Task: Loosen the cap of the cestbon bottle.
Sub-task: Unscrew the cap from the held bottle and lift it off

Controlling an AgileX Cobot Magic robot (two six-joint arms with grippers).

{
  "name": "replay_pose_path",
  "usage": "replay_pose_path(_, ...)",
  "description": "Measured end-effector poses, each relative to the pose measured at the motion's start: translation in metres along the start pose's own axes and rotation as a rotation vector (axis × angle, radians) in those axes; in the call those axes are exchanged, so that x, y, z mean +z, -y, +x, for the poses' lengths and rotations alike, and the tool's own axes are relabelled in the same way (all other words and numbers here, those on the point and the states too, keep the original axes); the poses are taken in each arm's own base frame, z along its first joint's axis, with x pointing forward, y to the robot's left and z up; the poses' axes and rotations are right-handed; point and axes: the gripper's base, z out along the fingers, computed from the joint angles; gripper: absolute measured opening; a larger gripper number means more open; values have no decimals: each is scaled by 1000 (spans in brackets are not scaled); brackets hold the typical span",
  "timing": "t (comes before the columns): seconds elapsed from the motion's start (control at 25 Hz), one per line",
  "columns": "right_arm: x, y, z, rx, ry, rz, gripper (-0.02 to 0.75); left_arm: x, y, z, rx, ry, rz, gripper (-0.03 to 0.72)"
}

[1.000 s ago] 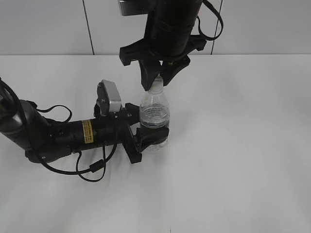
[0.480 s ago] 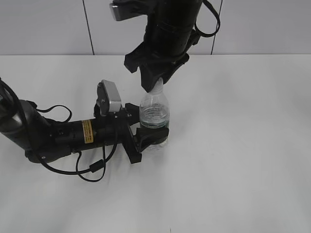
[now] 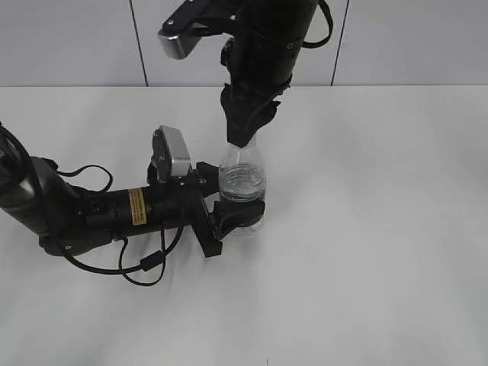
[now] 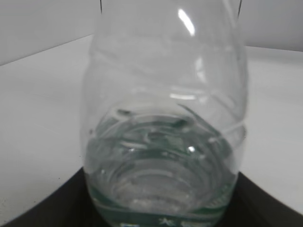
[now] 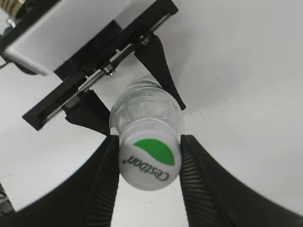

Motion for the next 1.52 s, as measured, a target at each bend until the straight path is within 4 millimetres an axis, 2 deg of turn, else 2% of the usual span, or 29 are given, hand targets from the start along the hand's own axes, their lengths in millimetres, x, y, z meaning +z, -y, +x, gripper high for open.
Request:
replay_pose_path(0.36,0,0,0,-551,2,0,299,0,0,0,2,-1,3,412)
replay_pose_path(0.8,-1,0,0,-911,1,1,299,0,0,0,4,-1,3,412)
replay_pose_path(1.0,-1,0,0,-933,1,5,299,0,0,0,1,-1,2,412)
replay_pose_path(1.36,-1,0,-1,-733,13,4,300,0,0,0,1,-1,2,412)
replay_pose_path(1.52,0,-3,-3,-584,45,-19,422,0,0,0,1,-1,2,412)
